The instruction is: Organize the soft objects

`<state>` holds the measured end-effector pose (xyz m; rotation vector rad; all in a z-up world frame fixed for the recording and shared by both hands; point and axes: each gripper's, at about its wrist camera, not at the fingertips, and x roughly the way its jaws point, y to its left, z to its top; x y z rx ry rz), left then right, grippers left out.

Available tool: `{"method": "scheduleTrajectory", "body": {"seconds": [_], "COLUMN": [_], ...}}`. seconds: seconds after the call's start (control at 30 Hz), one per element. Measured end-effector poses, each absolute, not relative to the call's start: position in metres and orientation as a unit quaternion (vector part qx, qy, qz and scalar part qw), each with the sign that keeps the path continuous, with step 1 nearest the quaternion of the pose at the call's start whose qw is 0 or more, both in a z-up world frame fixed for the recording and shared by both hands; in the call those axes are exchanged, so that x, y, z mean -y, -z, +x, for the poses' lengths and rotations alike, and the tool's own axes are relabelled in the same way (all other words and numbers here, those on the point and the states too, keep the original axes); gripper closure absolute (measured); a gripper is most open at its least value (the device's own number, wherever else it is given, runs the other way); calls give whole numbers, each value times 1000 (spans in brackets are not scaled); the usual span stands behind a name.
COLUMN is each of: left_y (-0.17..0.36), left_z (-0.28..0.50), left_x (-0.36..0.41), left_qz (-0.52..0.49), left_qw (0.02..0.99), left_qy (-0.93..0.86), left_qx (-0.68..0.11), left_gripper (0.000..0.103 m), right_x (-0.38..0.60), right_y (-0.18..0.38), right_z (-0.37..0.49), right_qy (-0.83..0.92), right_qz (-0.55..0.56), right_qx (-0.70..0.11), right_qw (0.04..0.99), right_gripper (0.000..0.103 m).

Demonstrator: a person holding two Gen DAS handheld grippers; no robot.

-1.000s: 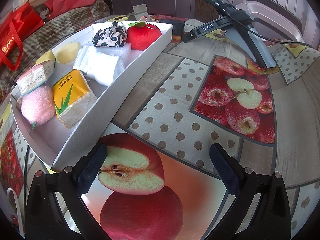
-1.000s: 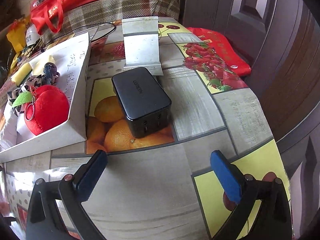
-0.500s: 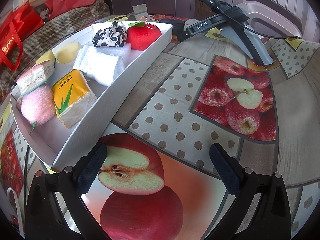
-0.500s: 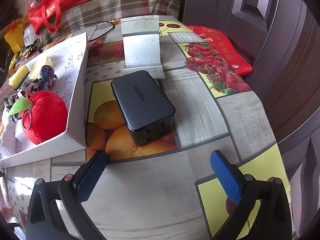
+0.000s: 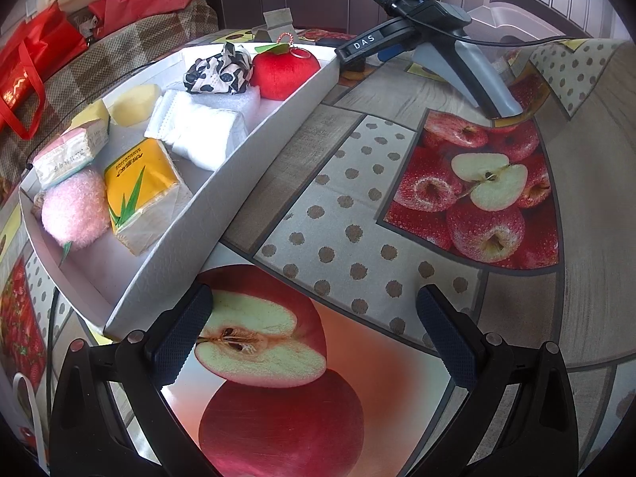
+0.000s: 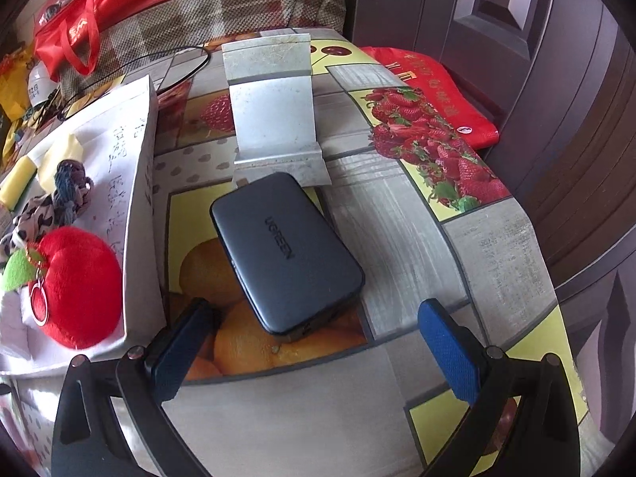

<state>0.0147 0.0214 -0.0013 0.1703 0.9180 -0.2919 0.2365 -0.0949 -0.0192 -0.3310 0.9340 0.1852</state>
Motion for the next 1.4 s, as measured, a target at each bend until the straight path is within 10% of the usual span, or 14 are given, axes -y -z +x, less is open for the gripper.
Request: {"method": "scheduleTrajectory", "body": {"seconds": [1.4], "left_y": [1], "left_z": [14], "left_x": [-21], "left_qz": [82], "left_qw": [883], "left_qy": [140], "left_qx": [-441], "left_gripper": [0], "right_x": [96], "right_y": [20], "right_z": [232], "right_qy": [-89], "right_qz": [-151], "right_qx": [-418], "right_qw": [891], "right_gripper": [0]}}
